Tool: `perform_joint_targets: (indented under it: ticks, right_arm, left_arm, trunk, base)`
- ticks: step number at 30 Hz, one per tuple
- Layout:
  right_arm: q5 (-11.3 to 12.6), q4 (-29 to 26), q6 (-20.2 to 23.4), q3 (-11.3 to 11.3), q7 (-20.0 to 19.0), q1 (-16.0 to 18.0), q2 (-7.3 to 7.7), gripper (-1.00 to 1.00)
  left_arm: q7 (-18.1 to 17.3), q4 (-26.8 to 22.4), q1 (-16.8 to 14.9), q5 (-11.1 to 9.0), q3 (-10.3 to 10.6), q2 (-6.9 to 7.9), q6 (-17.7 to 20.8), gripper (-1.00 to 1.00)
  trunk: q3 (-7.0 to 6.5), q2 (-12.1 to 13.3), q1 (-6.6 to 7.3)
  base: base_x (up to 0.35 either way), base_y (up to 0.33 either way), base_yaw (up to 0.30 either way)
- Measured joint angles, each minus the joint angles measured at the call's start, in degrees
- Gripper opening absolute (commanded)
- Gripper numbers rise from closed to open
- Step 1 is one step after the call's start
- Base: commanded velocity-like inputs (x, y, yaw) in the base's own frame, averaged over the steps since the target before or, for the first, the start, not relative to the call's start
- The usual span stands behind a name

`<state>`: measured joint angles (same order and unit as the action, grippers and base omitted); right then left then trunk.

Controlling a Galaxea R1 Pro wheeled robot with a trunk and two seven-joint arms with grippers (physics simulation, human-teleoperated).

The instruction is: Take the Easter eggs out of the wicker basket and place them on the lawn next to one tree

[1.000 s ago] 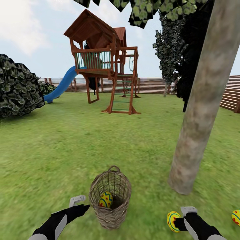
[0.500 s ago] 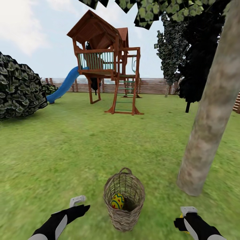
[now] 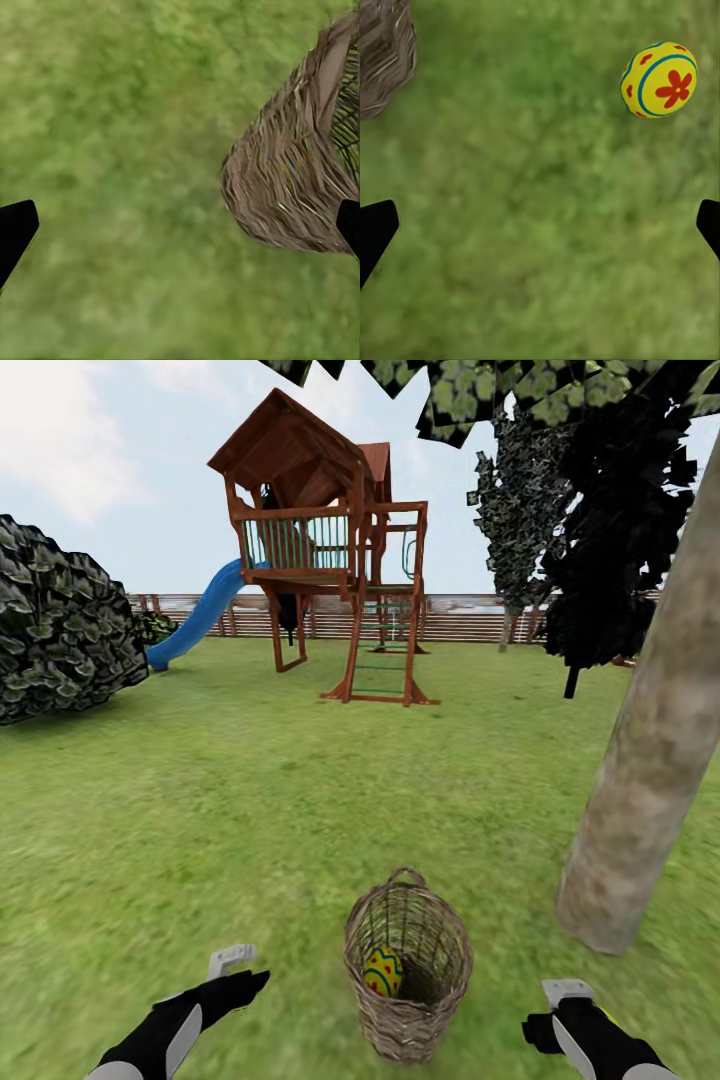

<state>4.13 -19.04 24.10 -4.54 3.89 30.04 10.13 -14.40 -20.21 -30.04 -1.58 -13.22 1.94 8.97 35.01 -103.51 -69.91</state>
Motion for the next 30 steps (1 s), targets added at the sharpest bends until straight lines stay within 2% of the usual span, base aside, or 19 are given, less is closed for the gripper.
perform_joint_targets:
  ticks: [9,14,30]
  right_arm:
    - [0.0,0.0,0.0,0.0,0.0,0.0,0.01,1.00]
    - [0.0,0.0,0.0,0.1,0.0,0.0,0.01,1.00]
    - [0.0,0.0,-2.1,0.0,-0.1,0.0,0.01,1.00]
  left_arm:
    - [0.0,0.0,0.0,-0.2,-0.2,0.12,-0.2,1.00]
    - [0.0,0.0,0.0,-0.2,-0.1,0.13,-0.6,1.00]
    - [0.0,0.0,0.0,0.1,0.3,-0.05,-1.5,1.00]
  trunk:
    - [0.00,0.0,0.00]
    - [0.00,0.0,-0.03]
    - [0.00,0.0,-0.03]
  base:
    - [0.322,0.005,0.000]
    - [0.101,0.041,0.000]
    - [0.002,0.309,-0.012]
